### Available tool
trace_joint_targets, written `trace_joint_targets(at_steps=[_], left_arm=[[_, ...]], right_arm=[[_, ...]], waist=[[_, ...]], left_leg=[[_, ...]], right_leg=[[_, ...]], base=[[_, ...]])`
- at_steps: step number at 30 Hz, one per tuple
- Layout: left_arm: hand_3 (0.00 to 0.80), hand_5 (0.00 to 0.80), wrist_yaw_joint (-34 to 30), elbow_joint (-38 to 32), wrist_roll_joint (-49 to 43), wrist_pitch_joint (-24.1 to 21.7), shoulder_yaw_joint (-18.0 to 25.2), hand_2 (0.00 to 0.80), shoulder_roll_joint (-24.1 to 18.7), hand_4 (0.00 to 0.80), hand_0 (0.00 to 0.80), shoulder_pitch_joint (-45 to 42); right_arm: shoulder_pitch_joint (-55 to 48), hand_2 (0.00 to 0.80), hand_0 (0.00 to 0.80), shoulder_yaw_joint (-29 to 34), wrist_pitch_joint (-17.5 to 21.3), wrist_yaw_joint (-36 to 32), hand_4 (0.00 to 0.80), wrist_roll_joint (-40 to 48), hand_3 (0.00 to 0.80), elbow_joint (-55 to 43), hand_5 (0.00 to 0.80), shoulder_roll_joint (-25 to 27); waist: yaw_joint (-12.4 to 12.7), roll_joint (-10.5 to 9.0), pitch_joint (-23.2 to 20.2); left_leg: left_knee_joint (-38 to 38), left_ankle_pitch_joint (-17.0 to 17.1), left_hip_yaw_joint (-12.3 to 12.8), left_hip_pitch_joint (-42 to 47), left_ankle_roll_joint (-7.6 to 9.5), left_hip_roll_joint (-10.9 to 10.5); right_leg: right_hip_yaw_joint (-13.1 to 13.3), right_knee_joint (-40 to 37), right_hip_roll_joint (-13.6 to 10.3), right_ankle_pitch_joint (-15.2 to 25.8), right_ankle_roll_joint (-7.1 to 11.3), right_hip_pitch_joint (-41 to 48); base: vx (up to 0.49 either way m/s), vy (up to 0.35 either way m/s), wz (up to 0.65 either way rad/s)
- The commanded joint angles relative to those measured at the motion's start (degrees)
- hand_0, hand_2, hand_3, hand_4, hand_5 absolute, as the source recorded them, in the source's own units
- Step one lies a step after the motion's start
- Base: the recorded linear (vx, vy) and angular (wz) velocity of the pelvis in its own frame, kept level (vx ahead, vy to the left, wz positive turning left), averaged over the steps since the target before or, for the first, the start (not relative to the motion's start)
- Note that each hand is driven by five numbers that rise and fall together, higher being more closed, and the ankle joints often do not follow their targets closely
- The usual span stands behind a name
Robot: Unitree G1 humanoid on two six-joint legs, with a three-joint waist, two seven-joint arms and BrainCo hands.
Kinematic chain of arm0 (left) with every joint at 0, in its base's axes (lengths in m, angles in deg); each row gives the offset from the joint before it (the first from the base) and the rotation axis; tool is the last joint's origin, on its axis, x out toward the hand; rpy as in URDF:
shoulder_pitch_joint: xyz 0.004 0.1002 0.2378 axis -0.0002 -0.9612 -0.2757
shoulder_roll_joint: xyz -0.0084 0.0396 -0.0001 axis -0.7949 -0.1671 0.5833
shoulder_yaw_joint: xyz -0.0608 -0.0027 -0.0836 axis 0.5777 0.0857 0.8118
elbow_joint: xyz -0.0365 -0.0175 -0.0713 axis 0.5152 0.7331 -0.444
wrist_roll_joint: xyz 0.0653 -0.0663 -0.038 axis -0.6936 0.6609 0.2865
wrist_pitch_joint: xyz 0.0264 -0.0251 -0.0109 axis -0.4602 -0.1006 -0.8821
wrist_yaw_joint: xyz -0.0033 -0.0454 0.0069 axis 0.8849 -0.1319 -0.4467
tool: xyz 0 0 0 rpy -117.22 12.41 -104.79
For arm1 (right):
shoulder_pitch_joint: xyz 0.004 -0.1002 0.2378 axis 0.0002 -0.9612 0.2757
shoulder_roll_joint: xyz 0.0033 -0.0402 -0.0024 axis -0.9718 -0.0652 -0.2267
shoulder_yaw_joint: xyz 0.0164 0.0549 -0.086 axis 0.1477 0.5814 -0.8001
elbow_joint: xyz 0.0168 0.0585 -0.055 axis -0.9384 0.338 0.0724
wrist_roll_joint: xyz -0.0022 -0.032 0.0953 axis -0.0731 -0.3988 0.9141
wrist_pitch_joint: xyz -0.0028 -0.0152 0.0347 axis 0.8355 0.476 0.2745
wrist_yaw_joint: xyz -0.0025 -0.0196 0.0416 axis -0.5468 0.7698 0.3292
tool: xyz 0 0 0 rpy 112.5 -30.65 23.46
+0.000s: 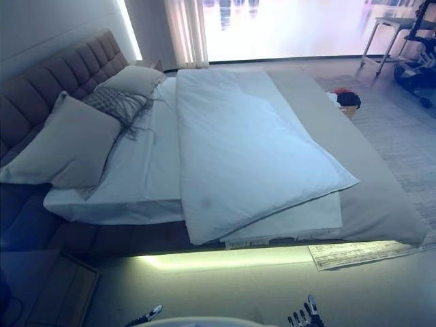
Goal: Make the bed neatly
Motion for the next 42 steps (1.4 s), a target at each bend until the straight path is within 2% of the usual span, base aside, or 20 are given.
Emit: trace_joint_targets(at_steps=[1, 5, 11, 14, 17, 19, 20, 22, 23, 24, 25, 26, 28, 30, 32, 34, 38, 40, 41, 42], left_arm=[[0.000, 0.000, 0.1, 2.4, 0.3, -0.4, 0.4, 0.000, 0.3, 0.000, 0.000, 4.5], [0.000, 0.000, 0.4, 2.6, -0.2, 0.0, 0.4, 0.000, 0.1, 0.000, 0.000, 4.7], [0.000, 0.000, 1.1, 2.9, -0.6, -0.1, 1.2, 0.000, 0.2, 0.000, 0.000, 4.5], [0.000, 0.000, 1.6, 2.8, -0.6, 0.4, 1.6, 0.000, 0.5, 0.000, 0.000, 4.9], [0.000, 0.000, 0.3, 3.0, 4.4, -0.4, 2.8, 0.000, 1.2, 0.000, 0.000, 5.0], [0.000, 0.000, -0.5, 2.8, 5.9, -1.0, 3.6, 0.000, 2.0, 0.000, 0.000, 4.6], [0.000, 0.000, -0.4, 2.6, 6.4, -1.2, 3.8, 0.000, 2.3, 0.000, 0.000, 4.5], [0.000, 0.000, 0.0, 2.3, 6.5, -1.5, 3.6, 0.000, 2.8, 0.000, 0.000, 4.0], [0.000, 0.000, 0.2, 2.3, 6.4, -1.6, 3.4, 0.000, 2.8, 0.000, 0.000, 3.7], [0.000, 0.000, 0.5, 2.5, 6.8, -1.6, 2.9, 0.000, 2.9, 0.000, 0.000, 3.5], [0.000, 0.000, 0.9, 2.8, 7.1, -1.6, 2.7, 0.000, 2.9, 0.000, 0.000, 3.2], [0.000, 0.000, 1.1, 3.1, 6.9, -1.7, 2.9, 0.000, 3.0, 0.000, 0.000, 2.8], [0.000, 0.000, 1.0, 4.1, 6.5, -1.9, 3.7, 0.000, 3.2, 0.000, 0.000, 2.1], [0.000, 0.000, 0.9, 4.7, 6.6, -1.8, 4.6, 0.000, 3.3, 0.000, 0.000, 1.2], [0.000, 0.000, 0.9, 4.8, 6.4, -1.3, 5.7, 0.000, 3.2, 0.000, 0.000, 0.6], [0.000, 0.000, 2.1, 5.4, 5.1, -0.4, 5.9, 0.000, 2.7, 0.000, 0.000, 0.7], [0.000, 0.000, 2.3, 6.3, 1.4, 0.2, 6.5, 0.000, 0.8, 0.000, 0.000, 1.8], [0.000, 0.000, 2.6, 6.2, 0.3, 0.1, 6.3, 0.000, 0.5, 0.000, 0.000, 2.1], [0.000, 0.000, 2.6, 6.1, -0.5, 0.1, 6.0, 0.000, -0.4, 0.000, 0.000, 2.8], [0.000, 0.000, 2.5, 6.0, -0.4, 0.3, 5.9, 0.000, -0.8, 0.000, 0.000, 3.2]], right_arm=[[6.3, 0.000, 0.000, 0.9, 1.0, 0.3, 0.000, -0.6, 0.000, 3.1, 0.000, -0.4], [6.7, 0.000, 0.000, 0.9, 0.7, 0.4, 0.000, -0.4, 0.000, 3.5, 0.000, -0.4], [7.5, 0.000, 0.000, 0.1, -0.1, 1.5, 0.000, -2.5, 0.000, 3.5, 0.000, -0.9], [8.1, 0.000, 0.000, -0.6, -0.4, 2.0, 0.000, -3.8, 0.000, 3.2, 0.000, -1.0], [8.2, 0.000, 0.000, -1.3, -0.8, 2.7, 0.000, -6.9, 0.000, 3.1, 0.000, -0.3], [8.2, 0.000, 0.000, -0.7, -0.5, 4.5, 0.000, -10.8, 0.000, 2.9, 0.000, 0.6], [8.4, 0.000, 0.000, -0.4, -0.4, 5.1, 0.000, -11.3, 0.000, 3.0, 0.000, 1.0], [8.9, 0.000, 0.000, -0.1, -0.3, 5.4, 0.000, -10.4, 0.000, 3.6, 0.000, 1.9], [9.1, 0.000, 0.000, -0.1, -0.6, 5.3, 0.000, -9.9, 0.000, 3.5, 0.000, 2.2], [9.2, 0.000, 0.000, -0.3, -0.8, 5.2, 0.000, -10.0, 0.000, 3.6, 0.000, 2.2], [9.2, 0.000, 0.000, -0.5, -1.1, 4.9, 0.000, -10.6, 0.000, 3.8, 0.000, 2.2], [9.1, 0.000, 0.000, -0.7, -1.1, 4.4, 0.000, -11.0, 0.000, 4.1, 0.000, 2.1], [8.4, 0.000, 0.000, -0.5, -1.1, 3.3, 0.000, -11.4, 0.000, 4.8, 0.000, 2.0], [7.4, 0.000, 0.000, -0.3, -1.0, 2.6, 0.000, -11.5, 0.000, 4.8, 0.000, 1.7], [7.5, 0.000, 0.000, -0.5, -1.0, 2.1, 0.000, -11.8, 0.000, 5.1, 0.000, 1.5], [8.0, 0.000, 0.000, -0.6, -1.3, 2.4, 0.000, -11.8, 0.000, 5.0, 0.000, 0.8], [8.6, 0.000, 0.000, -0.5, -0.8, 1.0, 0.000, -14.5, 0.000, 4.5, 0.000, -0.5], [8.7, 0.000, 0.000, -0.7, -0.7, -0.2, 0.000, -14.7, 0.000, 4.0, 0.000, -0.8], [9.0, 0.000, 0.000, -1.1, -0.9, -1.2, 0.000, -14.4, 0.000, 2.6, 0.000, -1.4], [9.0, 0.000, 0.000, -1.3, -1.0, -1.5, 0.000, -14.2, 0.000, 2.2, 0.000, -1.6]], waist=[[0.0, -1.75, 1.5], [-0.2, -1.74, 1.6], [-0.9, -2.04, 1.9], [-1.0, -3.14, 3.2], [-0.8, -3.69, 5.6], [0.2, -2.72, 7.5], [0.6, -2.24, 8.2], [1.4, -1.39, 8.9], [2.0, -1.17, 9.1], [2.8, -1.13, 9.1], [3.4, -1.39, 9.2], [3.9, -1.67, 9.1], [4.3, -1.74, 8.8], [4.5, -1.36, 8.3], [4.7, -1.60, 7.9], [4.8, -1.25, 6.9], [5.5, -2.12, 4.8], [5.7, -2.34, 4.5], [6.2, -2.70, 4.2], [6.3, -2.93, 4.0]], left_leg=[[0.3, -2.6, 0.2, 0.7, 3.73, -4.6], [0.3, -2.5, 0.4, 0.8, 3.67, -4.4], [0.7, -2.0, 1.1, 2.2, 3.45, -3.4], [8.7, -3.0, 1.2, -0.5, 2.90, -2.1], [24.2, 1.9, 0.8, -9.1, 2.01, -0.6], [27.3, 5.8, -0.9, -15.5, 0.89, -2.9], [25.8, 7.1, -0.5, -16.6, 0.29, -2.9], [14.9, 9.4, 1.5, -16.6, -0.41, -1.4], [8.9, 10.9, 0.9, -16.7, -0.65, -1.0], [2.2, 12.6, -1.2, -17.4, -0.94, -0.9], [0.3, 12.3, -3.0, -18.8, -1.05, -0.8], [0.3, 11.6, -5.0, -21.1, -1.18, -0.4], [0.3, 11.8, -6.1, -22.7, -1.75, 0.7], [0.3, 13.5, -4.8, -22.5, -2.54, 2.6], [0.3, 10.5, -4.0, -21.2, -1.87, 2.8], [0.3, 10.6, -1.3, -19.2, -2.00, 3.9], [1.3, 11.0, 2.1, -15.2, -0.43, 3.9], [2.1, 10.7, 2.8, -14.9, -0.15, 3.9], [4.9, 10.0, 4.3, -15.8, 0.10, 3.8], [6.3, 9.2, 4.8, -16.2, 0.47, 3.7]], right_leg=[[1.1, 0.4, 0.4, 0.4, 1.66, 1.2], [1.4, 0.5, 0.8, 0.3, 1.46, 1.1], [3.6, 1.4, 2.3, -0.4, 0.19, 0.8], [4.3, 4.4, 2.3, -0.9, -1.12, -0.3], [4.9, 7.7, 2.5, -2.2, -3.59, -0.9], [6.4, 8.3, 3.3, -2.9, -3.80, 0.2], [6.7, 7.9, 3.7, -3.1, -3.57, 1.1], [7.2, 6.0, 4.6, -3.7, -2.93, 3.7], [7.6, 5.2, 5.0, -4.0, -2.69, 5.1], [8.6, 4.7, 5.2, -4.5, -2.52, 6.7], [9.6, 4.7, 5.1, -5.1, -2.49, 7.8], [10.5, 5.1, 5.0, -6.1, -2.67, 8.5], [11.4, 5.8, 5.0, -8.2, -2.79, 9.9], [10.5, 6.5, 4.4, -10.2, -2.29, 11.6], [10.1, 6.8, 2.9, -10.2, -1.70, 12.0], [7.8, 7.7, 0.9, -11.4, -0.38, 13.1], [4.1, 8.7, -2.6, -11.6, 1.88, 14.6], [3.0, 9.2, -3.3, -11.5, 2.29, 14.6], [1.0, 10.0, -4.9, -11.1, 3.09, 14.6], [0.4, 10.3, -5.7, -10.8, 3.49, 14.5]], base=[[0.026, -0.039, 0.00], [0.022, -0.059, 0.00], [0.024, -0.108, -0.06], [-0.027, -0.141, -0.22], [-0.016, -0.116, -0.33], [0.026, 0.002, -0.46], [0.093, 0.043, -0.58], [0.202, 0.070, -0.60], [0.321, 0.102, -0.53], [0.353, 0.101, -0.52], [0.346, 0.088, -0.49], [0.346, 0.097, -0.52], [0.355, 0.129, -0.45], [0.408, 0.205, -0.04], [0.413, 0.272, 0.05], [0.433, 0.315, 0.02], [0.385, 0.265, -0.29], [0.279, 0.188, -0.39], [0.313, 0.217, -0.16], [0.282, 0.211, -0.21]])
